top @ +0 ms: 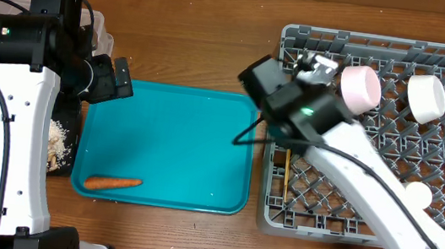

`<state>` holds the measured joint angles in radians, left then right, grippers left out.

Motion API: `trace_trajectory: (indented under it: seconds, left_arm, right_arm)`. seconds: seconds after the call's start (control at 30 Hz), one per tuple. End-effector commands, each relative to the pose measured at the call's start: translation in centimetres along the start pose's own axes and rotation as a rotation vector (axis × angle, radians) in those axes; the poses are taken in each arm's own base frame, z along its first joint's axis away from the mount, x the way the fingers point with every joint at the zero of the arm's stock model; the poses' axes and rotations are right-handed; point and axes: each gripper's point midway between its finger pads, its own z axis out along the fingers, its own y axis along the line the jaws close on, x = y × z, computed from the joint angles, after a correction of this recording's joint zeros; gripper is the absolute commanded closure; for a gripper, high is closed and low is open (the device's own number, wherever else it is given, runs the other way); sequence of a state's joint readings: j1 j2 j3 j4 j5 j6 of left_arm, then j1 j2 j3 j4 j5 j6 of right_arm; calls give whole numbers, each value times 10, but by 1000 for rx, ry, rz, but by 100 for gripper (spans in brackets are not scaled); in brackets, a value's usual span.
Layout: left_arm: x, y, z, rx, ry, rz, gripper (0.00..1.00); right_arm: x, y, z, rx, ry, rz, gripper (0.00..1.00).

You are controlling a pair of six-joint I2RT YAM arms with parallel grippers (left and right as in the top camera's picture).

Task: Sort waste into correct bins and load items into the dishwasher
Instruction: 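Stand the plate upright in the rack and release it, then move the left gripper down to the carrot on the teal tray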

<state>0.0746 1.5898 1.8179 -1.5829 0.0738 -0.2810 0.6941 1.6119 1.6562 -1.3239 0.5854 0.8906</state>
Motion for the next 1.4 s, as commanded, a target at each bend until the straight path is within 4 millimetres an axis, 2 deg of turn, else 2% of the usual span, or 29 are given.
trace_trajectory:
  seconds: [0.0,0.1,0.17,0.2,0.23,0.4,0.5,0.53,0.57,0.6,0.67,0.7,0.73,0.77,0.8,0.9,1.1,1.3,1.37]
  left_arm:
    - [1,3,3,-10,11,15,0]
    - [1,3,3,-10,11,15,0]
    - [1,3,3,-10,11,15,0]
    - [1,3,3,-10,11,15,0]
    - [1,3,3,-11,14,15,0]
    - [8,4,3,-15,43,12,0]
    - [17,5,2,-17,79,6,0]
    - [20,6,2,-21,90,-2,0]
    - [24,7,3,-25,108,-24,0]
    - [29,6,5,-19,133,-57,0]
    - [38,-3,11,33,183,-73,0]
    - [43,-7,14,56,211,-92,0]
    - [50,-10,22,69,253,-143,0]
    - [55,-8,29,56,281,-193,0]
    - [59,-6,35,42,299,-226,0]
    - [69,7,60,-41,337,-346,0]
    - [93,32,112,-191,366,-537,0]
    - [110,48,149,-261,353,-638,0]
    - [110,60,163,-310,304,-665,0]
  right_arm:
    - [-33,-17,-39,-86,-85,21,48]
    - [-38,-44,-35,-53,-47,70,51]
    - [-36,-60,-28,-17,4,92,60]
    - [-34,-70,-24,6,34,109,70]
    - [-32,-81,-20,34,63,135,73]
    - [-31,-138,-10,189,135,259,72]
    - [-32,-169,-6,261,170,282,67]
    - [-33,-177,-4,275,180,287,67]
    - [-33,-185,-3,282,194,288,60]
    - [-34,-191,-1,284,209,282,60]
    - [-34,-200,1,288,228,271,57]
    - [-34,-205,1,294,235,271,49]
    - [-34,-215,2,312,244,278,33]
    - [-35,-221,2,323,248,289,22]
    - [-35,-227,3,333,251,301,16]
    - [-35,-243,5,347,270,345,15]
    - [-33,-256,9,317,305,406,13]
    - [-34,-260,11,317,308,422,12]
    - [-34,-260,11,317,307,422,11]
